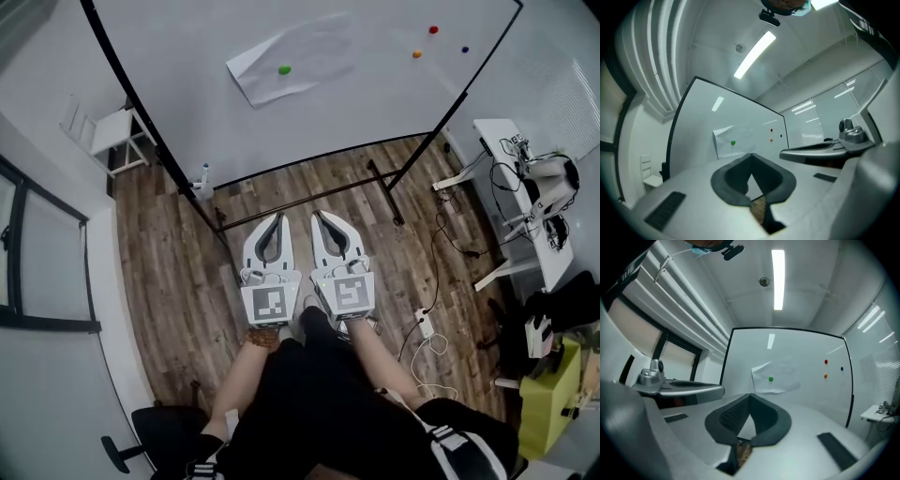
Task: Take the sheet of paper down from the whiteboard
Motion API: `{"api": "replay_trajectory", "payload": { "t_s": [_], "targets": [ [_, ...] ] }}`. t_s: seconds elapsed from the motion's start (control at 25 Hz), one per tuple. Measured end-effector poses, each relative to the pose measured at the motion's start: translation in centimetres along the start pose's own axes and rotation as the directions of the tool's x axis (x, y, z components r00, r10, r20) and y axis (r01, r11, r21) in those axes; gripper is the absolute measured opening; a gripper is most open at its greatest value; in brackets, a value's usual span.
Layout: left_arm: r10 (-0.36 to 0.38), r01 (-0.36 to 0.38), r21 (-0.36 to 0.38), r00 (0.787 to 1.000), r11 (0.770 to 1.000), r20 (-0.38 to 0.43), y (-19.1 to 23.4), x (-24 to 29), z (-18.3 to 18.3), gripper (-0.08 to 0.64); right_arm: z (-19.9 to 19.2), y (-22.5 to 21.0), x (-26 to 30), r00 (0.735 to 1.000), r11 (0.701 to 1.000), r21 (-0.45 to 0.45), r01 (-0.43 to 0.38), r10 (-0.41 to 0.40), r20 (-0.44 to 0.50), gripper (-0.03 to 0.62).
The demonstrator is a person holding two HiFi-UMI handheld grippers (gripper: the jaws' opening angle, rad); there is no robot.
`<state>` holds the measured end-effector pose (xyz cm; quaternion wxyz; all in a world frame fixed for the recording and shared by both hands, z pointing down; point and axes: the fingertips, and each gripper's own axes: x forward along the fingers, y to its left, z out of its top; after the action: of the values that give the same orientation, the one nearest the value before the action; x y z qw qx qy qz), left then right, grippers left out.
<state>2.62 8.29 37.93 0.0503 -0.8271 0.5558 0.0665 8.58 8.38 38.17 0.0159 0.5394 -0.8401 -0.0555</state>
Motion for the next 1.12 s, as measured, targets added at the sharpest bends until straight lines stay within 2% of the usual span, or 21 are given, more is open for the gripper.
{"api": "replay_trajectory", "payload": {
  "t_s": [0.48, 0.84, 1.12],
  "targets": [
    [-0.005, 0.006, 0.010, 1.000, 1.000, -0.029, -0.9, 5.2, -0.8, 0.011, 0.0, -4.1, 3.0, 0.999, 0.999, -0.030, -0.015, 0.016, 0.030, -0.002],
    [0.026, -0.025, 0.015, 0.999, 1.000, -0.038, -0.8, 9.4, -1.9, 0.011, -0.2, -7.6, 6.2, 0.997, 0.998, -0.050, -0.047, 0.050, 0.061, -0.002],
    [0.077, -0.074, 0.050, 0.996, 0.996, -0.049, 0.0, 12.9, -2.5, 0.012, -0.4, -9.6, 9.4, 0.990, 0.993, -0.051, -0.102, 0.107, 0.093, -0.002]
  ]
}}
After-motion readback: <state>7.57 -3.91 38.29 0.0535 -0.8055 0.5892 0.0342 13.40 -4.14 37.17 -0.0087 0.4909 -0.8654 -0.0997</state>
